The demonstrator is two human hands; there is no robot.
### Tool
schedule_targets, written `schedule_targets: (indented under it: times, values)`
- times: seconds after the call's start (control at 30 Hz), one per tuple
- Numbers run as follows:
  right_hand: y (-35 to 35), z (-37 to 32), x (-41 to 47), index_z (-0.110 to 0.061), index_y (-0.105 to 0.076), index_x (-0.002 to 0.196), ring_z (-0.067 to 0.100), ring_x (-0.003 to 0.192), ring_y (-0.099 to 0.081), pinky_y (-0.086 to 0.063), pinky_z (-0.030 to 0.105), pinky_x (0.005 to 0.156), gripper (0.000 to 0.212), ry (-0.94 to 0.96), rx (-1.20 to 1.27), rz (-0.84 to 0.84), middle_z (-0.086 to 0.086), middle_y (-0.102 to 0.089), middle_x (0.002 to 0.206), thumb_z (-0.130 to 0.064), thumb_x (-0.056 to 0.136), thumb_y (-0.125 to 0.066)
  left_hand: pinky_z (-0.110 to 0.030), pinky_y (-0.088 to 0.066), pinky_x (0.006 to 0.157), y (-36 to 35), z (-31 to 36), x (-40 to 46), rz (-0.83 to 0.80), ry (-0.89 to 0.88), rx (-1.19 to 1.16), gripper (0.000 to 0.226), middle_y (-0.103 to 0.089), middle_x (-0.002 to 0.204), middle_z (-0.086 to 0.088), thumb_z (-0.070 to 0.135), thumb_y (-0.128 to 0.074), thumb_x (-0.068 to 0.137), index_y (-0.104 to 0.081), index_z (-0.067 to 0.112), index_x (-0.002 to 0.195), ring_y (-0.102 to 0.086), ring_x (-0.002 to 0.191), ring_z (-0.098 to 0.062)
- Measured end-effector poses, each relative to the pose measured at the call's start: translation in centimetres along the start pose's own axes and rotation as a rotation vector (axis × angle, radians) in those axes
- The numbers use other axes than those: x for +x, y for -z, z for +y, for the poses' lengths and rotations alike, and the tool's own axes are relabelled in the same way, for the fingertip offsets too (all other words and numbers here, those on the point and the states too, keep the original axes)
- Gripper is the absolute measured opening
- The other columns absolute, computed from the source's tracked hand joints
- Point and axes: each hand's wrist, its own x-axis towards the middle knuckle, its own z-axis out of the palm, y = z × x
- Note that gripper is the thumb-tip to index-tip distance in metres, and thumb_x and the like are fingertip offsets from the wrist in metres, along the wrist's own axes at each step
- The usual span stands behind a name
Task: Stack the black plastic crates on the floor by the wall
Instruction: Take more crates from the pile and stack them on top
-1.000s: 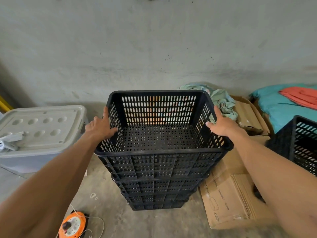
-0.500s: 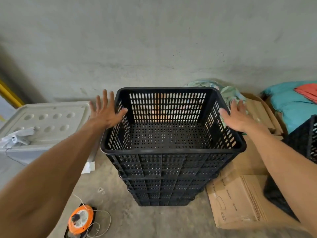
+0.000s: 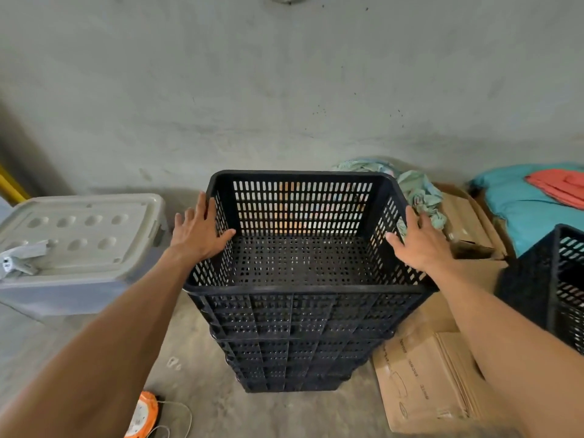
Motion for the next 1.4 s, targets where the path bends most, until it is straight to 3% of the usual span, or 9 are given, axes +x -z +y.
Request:
schedule_targets:
  times: [0.1, 0.27, 0.4, 0.53, 0.73, 0.87, 1.1, 1.2, 1.4]
  values:
    - [0.4, 0.2, -1.1, -0.029, -0.008, 0.159, 0.035, 0.148, -0.023, -0.032, 0.050, 0.115, 0.076, 0.055, 0.077, -0.049, 0.007, -0.006, 0.166, -0.059, 0.097, -0.041, -0.054, -0.016, 0.120, 0.8, 0.5, -1.2, 0.087, -0.028, 0.133, 0.086, -0.016, 0.160, -0.025, 0.063, -0.043, 0.093, -0.017, 0.012, 0.157, -0.026, 0.144, -0.039]
    - [2.4, 0.2, -3.0, -0.033, -0.015, 0.158, 0.031, 0.148, -0.024, -0.033, 0.051, 0.114, 0.078, 0.053, 0.115, -0.056, 0.003, -0.013, 0.165, -0.063, 0.094, -0.047, -0.047, -0.039, 0.106, 3.1, 3.1, -2.0, 0.135, -0.090, 0.049, 0.072, -0.051, 0.137, -0.018, 0.053, -0.051, 0.091, -0.038, 0.013, 0.149, -0.049, 0.125, -0.035]
    - [5.4, 0.5, -4.7, -0.033, -0.022, 0.156, 0.031, 0.145, -0.032, -0.035, 0.049, 0.112, 0.078, 0.058, 0.138, -0.021, 0.006, -0.031, 0.160, -0.066, 0.090, -0.048, -0.047, -0.045, 0.103, 4.8, 6.1, -1.1, -0.073, -0.172, -0.048, 0.076, -0.046, 0.146, -0.015, 0.054, -0.055, 0.091, -0.032, 0.017, 0.154, -0.050, 0.129, -0.033]
    - [7.4, 2.3, -6.3, -0.034, -0.027, 0.154, 0.031, 0.144, -0.033, -0.035, 0.050, 0.113, 0.080, -0.008, 0.170, -0.030, 0.005, -0.030, 0.161, -0.071, 0.086, -0.048, -0.049, -0.033, 0.115, 5.4, 9.7, 0.5, -0.292, -0.233, 0.012, 0.087, -0.032, 0.159, -0.009, 0.061, -0.058, 0.090, -0.021, 0.020, 0.157, -0.034, 0.144, -0.030]
    - [9.4, 8.1, -10.4, -0.035, -0.031, 0.154, 0.033, 0.141, -0.036, -0.036, 0.046, 0.111, 0.074, -0.106, 0.169, 0.023, 0.008, -0.037, 0.156, -0.062, 0.088, -0.052, -0.047, -0.029, 0.118, 7.5, 18.5, 2.0, -0.259, -0.389, -0.008, 0.088, -0.029, 0.161, -0.008, 0.060, -0.058, 0.090, -0.019, 0.020, 0.158, -0.031, 0.146, -0.029]
    - [10.1, 14.7, -12.4, -0.031, -0.047, 0.139, 0.034, 0.127, -0.048, -0.045, 0.047, 0.100, 0.061, -0.247, 0.182, 0.033, 0.010, -0.052, 0.137, -0.062, 0.085, -0.050, -0.043, -0.032, 0.115, 9.5, 26.9, 2.2, -0.214, -0.518, -0.020, 0.084, -0.030, 0.160, -0.010, 0.058, -0.055, 0.093, -0.021, 0.018, 0.158, -0.032, 0.145, -0.029]
    - [8.2, 30.1, -15.0, -0.029, -0.025, 0.156, 0.035, 0.145, -0.031, -0.037, 0.049, 0.111, 0.082, -0.536, 0.220, -0.004, 0.016, -0.030, 0.158, -0.068, 0.088, -0.048, -0.047, -0.042, 0.104, 10.4, 45.5, 0.8, -0.085, -0.778, -0.074, 0.076, -0.042, 0.152, -0.012, 0.059, -0.054, 0.091, -0.033, 0.020, 0.153, -0.045, 0.135, -0.033]
    - [6.6, 37.0, -15.3, -0.026, -0.025, 0.156, 0.037, 0.141, -0.035, -0.039, 0.048, 0.109, 0.088, -0.617, 0.235, -0.018, 0.019, -0.037, 0.153, -0.071, 0.084, -0.047, -0.048, -0.043, 0.103, 9.0, 53.8, -0.7, -0.129, -0.863, -0.080, 0.075, -0.042, 0.151, -0.012, 0.057, -0.054, 0.090, -0.034, 0.019, 0.152, -0.044, 0.135, -0.034]
    - [0.8, 48.8, -16.2, -0.026, -0.019, 0.154, 0.044, 0.136, -0.039, -0.040, 0.055, 0.107, 0.093, -0.827, 0.216, 0.043, 0.019, -0.028, 0.156, -0.067, 0.076, -0.049, -0.044, -0.044, 0.101, 1.8, 66.5, -4.5, -0.257, -0.937, -0.058, 0.068, -0.047, 0.144, -0.014, 0.051, -0.054, 0.094, -0.033, 0.018, 0.150, -0.049, 0.129, -0.035]
